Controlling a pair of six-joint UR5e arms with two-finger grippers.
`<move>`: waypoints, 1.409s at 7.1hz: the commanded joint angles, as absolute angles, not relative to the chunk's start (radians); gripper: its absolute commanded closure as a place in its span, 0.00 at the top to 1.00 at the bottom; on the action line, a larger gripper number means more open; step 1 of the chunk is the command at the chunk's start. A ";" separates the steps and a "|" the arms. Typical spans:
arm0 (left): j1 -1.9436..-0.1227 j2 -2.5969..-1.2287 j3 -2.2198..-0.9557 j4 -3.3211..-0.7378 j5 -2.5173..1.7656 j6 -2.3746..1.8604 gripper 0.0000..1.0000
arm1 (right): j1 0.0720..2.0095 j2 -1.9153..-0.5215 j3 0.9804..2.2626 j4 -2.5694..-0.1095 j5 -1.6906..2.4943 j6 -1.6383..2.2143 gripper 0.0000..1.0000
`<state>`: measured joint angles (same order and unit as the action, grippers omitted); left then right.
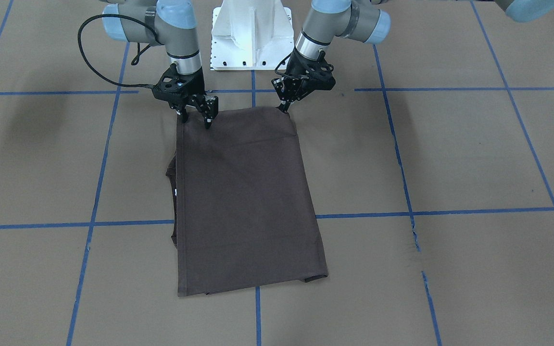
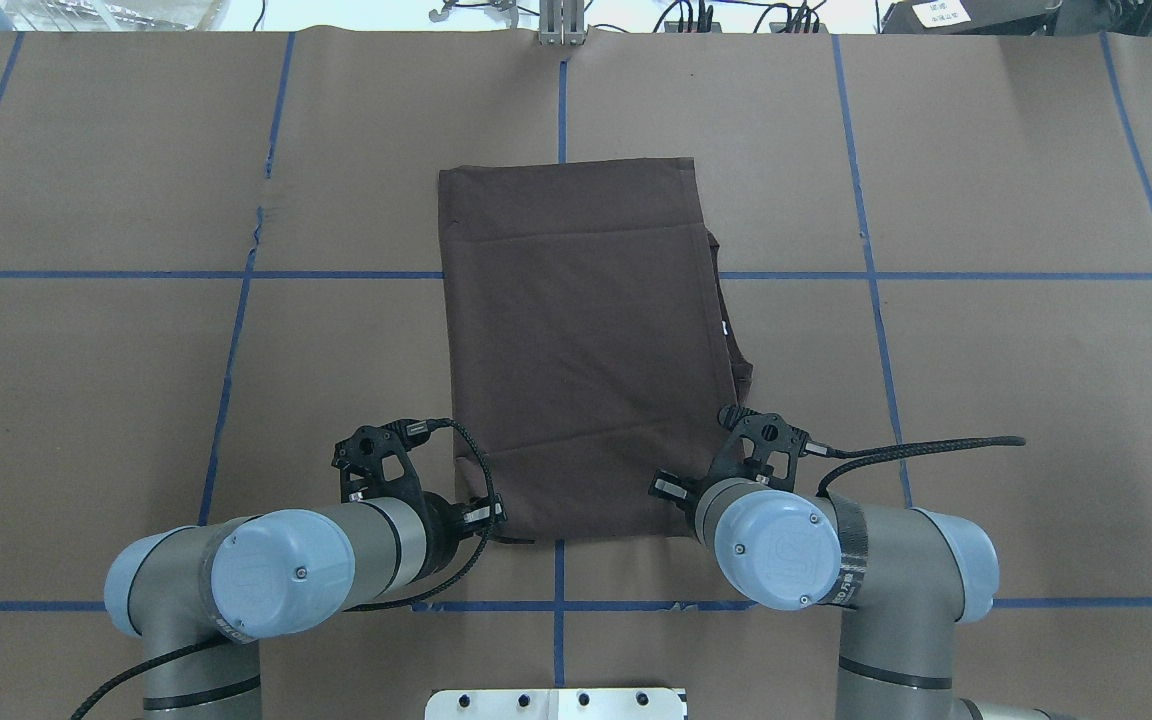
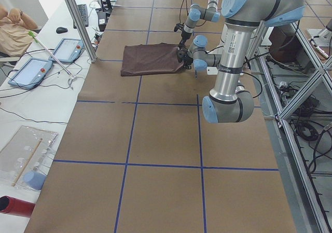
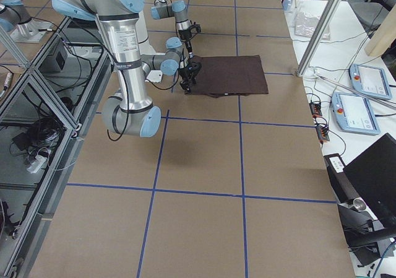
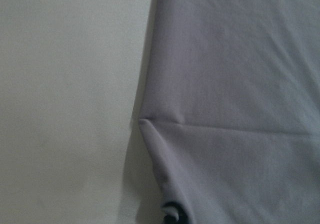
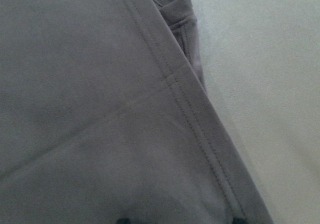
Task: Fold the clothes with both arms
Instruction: 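Move the right gripper to the shirt's other near corner, then grasp the near edge with both grippers and lift it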
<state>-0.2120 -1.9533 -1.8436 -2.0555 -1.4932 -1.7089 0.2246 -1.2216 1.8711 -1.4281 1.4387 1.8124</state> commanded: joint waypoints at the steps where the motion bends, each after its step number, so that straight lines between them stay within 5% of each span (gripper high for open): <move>1: -0.212 -1.954 -1.844 -2.056 -1.493 -1.709 0.00 | 0.222 -1.219 1.893 -1.430 1.437 1.833 0.00; 7: -0.228 -1.951 -1.909 -2.028 -1.563 -1.637 0.00 | 0.229 -1.223 1.951 -1.431 1.437 1.832 0.00; 10: -0.232 -1.953 -2.237 -1.687 -1.639 -1.632 0.00 | 0.192 -1.215 2.300 -1.754 1.448 1.877 0.00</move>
<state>-0.2315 -1.9517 -2.0824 -1.8451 -1.5969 -1.6348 0.2162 -1.2163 2.1540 -1.6292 1.4441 1.8438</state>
